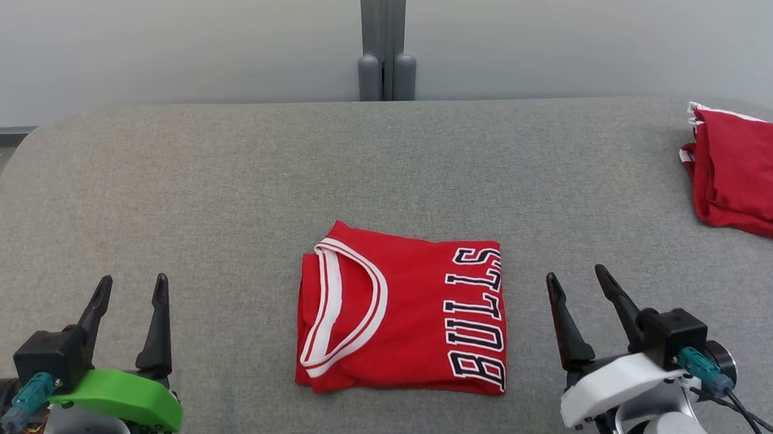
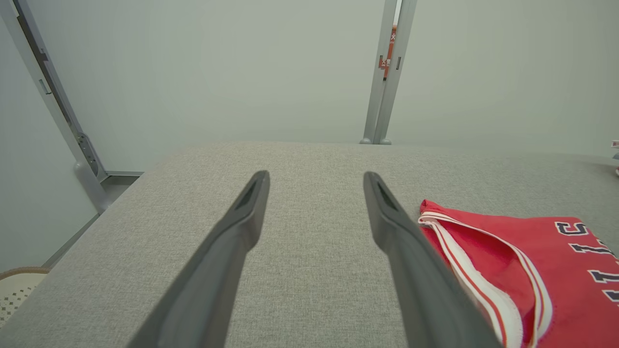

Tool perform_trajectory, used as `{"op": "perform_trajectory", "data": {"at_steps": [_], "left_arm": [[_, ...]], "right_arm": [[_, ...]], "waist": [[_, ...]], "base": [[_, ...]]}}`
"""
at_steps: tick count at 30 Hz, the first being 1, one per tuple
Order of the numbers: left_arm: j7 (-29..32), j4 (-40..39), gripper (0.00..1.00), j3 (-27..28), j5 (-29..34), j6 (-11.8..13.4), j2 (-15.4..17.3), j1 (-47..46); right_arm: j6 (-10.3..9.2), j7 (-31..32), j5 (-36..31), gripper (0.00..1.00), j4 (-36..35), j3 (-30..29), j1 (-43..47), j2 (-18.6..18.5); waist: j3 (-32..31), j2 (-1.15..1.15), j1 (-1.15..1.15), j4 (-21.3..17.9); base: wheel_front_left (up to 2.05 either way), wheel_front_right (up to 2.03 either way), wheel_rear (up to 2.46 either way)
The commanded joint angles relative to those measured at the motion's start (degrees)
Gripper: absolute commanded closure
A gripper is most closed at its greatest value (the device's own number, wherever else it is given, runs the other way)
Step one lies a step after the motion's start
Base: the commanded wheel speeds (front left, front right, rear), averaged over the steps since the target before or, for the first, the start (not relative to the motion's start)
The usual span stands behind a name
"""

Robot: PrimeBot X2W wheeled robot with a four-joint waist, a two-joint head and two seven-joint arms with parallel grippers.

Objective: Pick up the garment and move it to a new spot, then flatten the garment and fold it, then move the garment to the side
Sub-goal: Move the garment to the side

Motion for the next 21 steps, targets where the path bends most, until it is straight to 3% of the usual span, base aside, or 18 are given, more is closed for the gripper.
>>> {"op": "perform_trajectory", "data": {"at_steps": [1,8,21], "left_arm": [[-0.48,0.24,0.0,0.02,-0.08,0.08,0.31,-1.17],[-1.8,1.4,0.0,-0.85,0.29,-0.2,0.13,-2.83],[-3.77,4.05,0.0,-3.17,0.55,-0.56,-1.12,-6.83]], "right_arm": [[0.01,0.26,-0.32,0.0,1.21,0.78,-1.75,0.08],[0.01,0.95,0.2,0.0,9.82,3.59,-7.67,0.55],[0.01,-3.46,4.14,0.0,32.87,6.64,-16.16,2.55]], "waist": [[0.6,0.0,0.0,0.48],[2.79,0.0,0.0,2.22],[8.09,0.0,0.0,5.15]], "base": [[0.0,0.0,0.0],[0.0,0.0,0.0],[0.0,0.0,0.0]]}}
